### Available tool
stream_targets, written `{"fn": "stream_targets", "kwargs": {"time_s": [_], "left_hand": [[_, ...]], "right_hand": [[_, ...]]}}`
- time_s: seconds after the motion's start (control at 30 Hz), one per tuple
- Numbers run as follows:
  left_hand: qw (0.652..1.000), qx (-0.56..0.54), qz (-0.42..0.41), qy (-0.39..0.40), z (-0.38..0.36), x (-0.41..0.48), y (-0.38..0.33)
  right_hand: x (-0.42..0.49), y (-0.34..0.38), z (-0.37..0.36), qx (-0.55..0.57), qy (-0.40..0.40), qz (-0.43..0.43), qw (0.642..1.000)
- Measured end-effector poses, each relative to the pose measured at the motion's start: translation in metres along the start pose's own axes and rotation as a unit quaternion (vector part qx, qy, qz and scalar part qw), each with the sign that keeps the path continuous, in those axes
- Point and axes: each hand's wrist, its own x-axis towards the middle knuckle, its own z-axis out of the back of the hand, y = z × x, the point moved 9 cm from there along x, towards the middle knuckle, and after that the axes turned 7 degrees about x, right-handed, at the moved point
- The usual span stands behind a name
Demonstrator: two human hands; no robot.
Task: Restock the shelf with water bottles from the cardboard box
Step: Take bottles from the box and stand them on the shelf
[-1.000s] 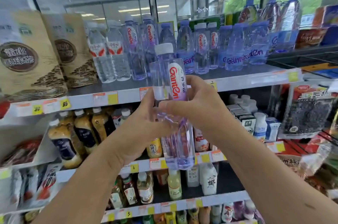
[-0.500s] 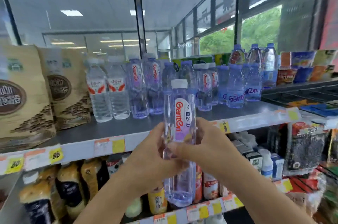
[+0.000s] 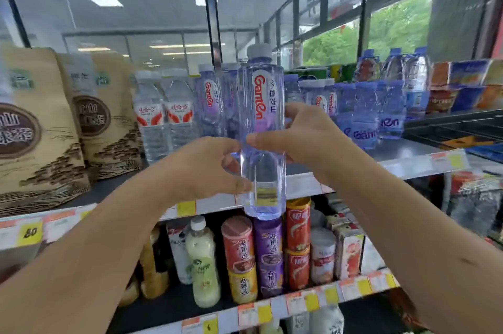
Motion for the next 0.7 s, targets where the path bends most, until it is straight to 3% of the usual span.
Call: {"fn": "stream_targets", "kwargs": {"time_s": [0.27,0.47,0.7], "left_hand": [[0.989,0.128,0.069,-0.035,0.043,0.008,0.026],[0.989,0.139,0.059,-0.003,0.021,0.033,0.058],[0.991,0.133,0.015,0.003,0.001,0.061,0.066]], "right_hand": [[0.066,0.022,-0.013,-0.023,-0.002,0.063,0.998],[0.099,-0.025,-0.047,-0.083,-0.015,0.032,0.996],[0.122,-0.056,-0.029,-0.080,-0.052,0.011,0.995]]}}
